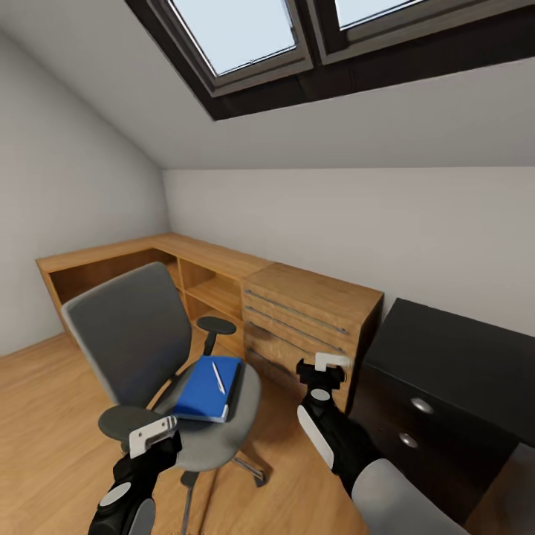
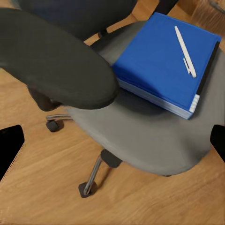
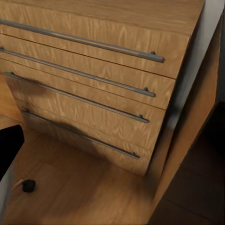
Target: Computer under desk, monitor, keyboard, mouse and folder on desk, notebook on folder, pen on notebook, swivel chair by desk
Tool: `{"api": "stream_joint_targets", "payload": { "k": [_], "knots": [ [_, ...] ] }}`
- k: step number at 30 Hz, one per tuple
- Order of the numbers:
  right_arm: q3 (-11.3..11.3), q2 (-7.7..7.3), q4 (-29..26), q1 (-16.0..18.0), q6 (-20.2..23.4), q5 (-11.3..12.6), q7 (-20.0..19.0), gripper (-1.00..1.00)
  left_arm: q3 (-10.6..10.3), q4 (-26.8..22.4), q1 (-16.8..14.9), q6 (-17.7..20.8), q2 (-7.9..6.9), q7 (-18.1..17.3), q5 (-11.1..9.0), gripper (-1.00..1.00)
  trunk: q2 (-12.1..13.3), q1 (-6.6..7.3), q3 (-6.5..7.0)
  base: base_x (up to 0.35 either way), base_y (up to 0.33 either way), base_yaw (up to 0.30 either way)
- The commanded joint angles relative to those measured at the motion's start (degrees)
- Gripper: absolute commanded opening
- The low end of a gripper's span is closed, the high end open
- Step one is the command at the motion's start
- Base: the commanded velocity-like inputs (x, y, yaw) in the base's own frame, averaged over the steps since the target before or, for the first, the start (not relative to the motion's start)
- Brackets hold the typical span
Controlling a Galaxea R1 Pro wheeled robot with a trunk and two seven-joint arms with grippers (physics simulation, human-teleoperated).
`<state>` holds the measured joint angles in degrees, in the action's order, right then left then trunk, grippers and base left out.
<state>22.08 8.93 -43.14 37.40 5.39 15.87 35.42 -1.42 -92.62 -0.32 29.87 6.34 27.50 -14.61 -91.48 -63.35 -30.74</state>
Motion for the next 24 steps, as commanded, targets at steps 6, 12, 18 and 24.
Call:
{"api": "stream_joint_targets", "payload": {
  "k": [6,12,18,24],
  "knots": [
    [0.2,-0.05,0.0,0.0,0.4,0.2,0.4,1.00,-0.1,0.0,0.0,0.1,-0.07,0.5,-0.6,1.00,0.0,0.00,-0.06,0.000,0.000,0.283],
    [0.2,-0.05,0.1,0.0,0.4,0.2,0.4,1.00,0.1,0.0,0.0,0.1,-0.09,0.5,-0.6,1.00,0.0,0.00,-0.06,0.000,0.000,0.284],
    [0.2,-0.05,0.2,0.0,0.4,0.2,0.3,1.00,0.4,0.0,0.0,0.1,-0.09,0.5,-0.6,1.00,0.0,0.00,-0.06,0.000,0.000,0.284],
    [0.2,-0.05,0.2,0.0,0.4,0.2,0.3,1.00,0.4,0.0,0.0,0.1,-0.09,0.5,-0.6,1.00,0.0,0.00,-0.06,0.000,0.000,0.285]
  ]
}}
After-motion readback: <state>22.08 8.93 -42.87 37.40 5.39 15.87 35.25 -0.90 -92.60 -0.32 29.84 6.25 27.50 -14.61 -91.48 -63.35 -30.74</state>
